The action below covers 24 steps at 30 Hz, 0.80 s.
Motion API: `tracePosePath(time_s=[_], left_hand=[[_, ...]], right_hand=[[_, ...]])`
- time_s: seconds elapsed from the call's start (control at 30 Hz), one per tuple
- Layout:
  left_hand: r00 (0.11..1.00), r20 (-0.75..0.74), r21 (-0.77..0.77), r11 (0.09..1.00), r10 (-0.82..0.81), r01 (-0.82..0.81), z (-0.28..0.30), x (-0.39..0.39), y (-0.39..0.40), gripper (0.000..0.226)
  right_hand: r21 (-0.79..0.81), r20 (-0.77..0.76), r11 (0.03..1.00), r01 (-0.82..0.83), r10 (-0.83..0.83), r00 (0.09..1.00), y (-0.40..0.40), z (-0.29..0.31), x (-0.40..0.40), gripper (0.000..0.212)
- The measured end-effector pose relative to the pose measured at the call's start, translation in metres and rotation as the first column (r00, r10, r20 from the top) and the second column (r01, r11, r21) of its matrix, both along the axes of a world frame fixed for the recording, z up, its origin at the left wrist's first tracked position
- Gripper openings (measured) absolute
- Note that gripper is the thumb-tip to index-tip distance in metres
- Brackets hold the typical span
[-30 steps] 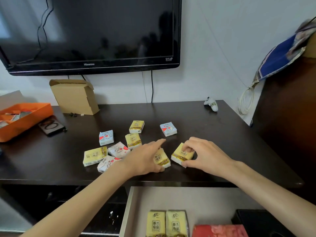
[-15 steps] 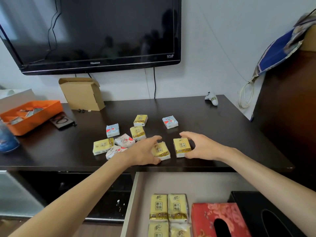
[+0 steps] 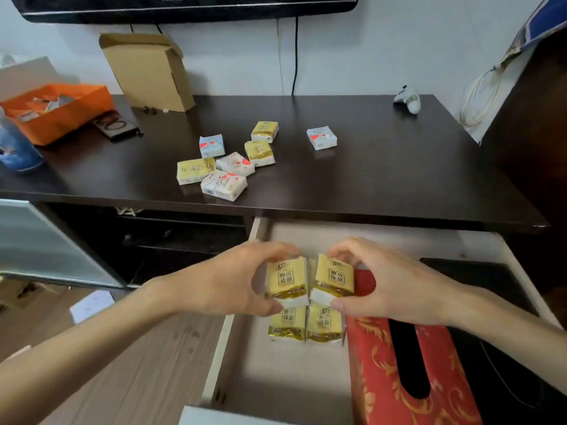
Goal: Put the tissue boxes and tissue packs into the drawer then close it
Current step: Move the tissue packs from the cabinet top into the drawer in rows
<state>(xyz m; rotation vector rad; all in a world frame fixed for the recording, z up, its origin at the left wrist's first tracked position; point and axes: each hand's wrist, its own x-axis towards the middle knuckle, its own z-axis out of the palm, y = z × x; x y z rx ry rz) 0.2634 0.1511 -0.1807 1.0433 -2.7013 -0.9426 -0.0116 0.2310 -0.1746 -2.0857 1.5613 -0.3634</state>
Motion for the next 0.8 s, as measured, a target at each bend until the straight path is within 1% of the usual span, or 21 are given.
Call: tracePosePath(time_s=[0.03, 0.1, 0.2, 0.33, 0.57, 0.67, 0.8], left_hand=[[1.000, 0.012, 0.009, 1.000, -0.003, 0.003, -0.008, 0.005, 0.013, 0.082], [0.999, 0.028, -0.020, 0.999, -0.031, 0.032, -0.025, 0.013, 0.036, 0.085], [0.990, 0.081, -0.106, 0.987, -0.115, 0.123, -0.039, 0.021, 0.060, 0.078], [0.985, 0.099, -0.172, 0.972, -0.142, 0.157, -0.049, 0.023, 0.071, 0.068], [0.967, 0.104, -0.234, 0.939, -0.233, 0.252, -0.059, 0.019, 0.074, 0.055], [0.961, 0.105, -0.239, 0.931, -0.257, 0.276, -0.061, 0.020, 0.072, 0.055], [0.942, 0.161, -0.273, 0.904, -0.294, 0.329, -0.066, 0.018, 0.069, 0.056]], right_hand=[[0.033, -0.036, 0.999, -0.034, 0.035, 0.999, 0.010, -0.004, 0.007, 0.064], [0.061, -0.106, 0.993, -0.099, 0.105, 0.989, 0.026, -0.013, 0.019, 0.058], [0.031, -0.178, 0.983, -0.180, 0.182, 0.967, 0.041, -0.027, 0.029, 0.049], [0.049, -0.320, 0.964, -0.262, 0.263, 0.910, 0.046, -0.033, 0.039, 0.044], [0.081, -0.400, 0.953, -0.293, 0.300, 0.866, 0.053, -0.035, 0.043, 0.050], [0.079, -0.417, 0.956, -0.283, 0.290, 0.862, 0.055, -0.036, 0.046, 0.051], [0.088, -0.449, 0.961, -0.264, 0.274, 0.851, 0.052, -0.039, 0.051, 0.052]])
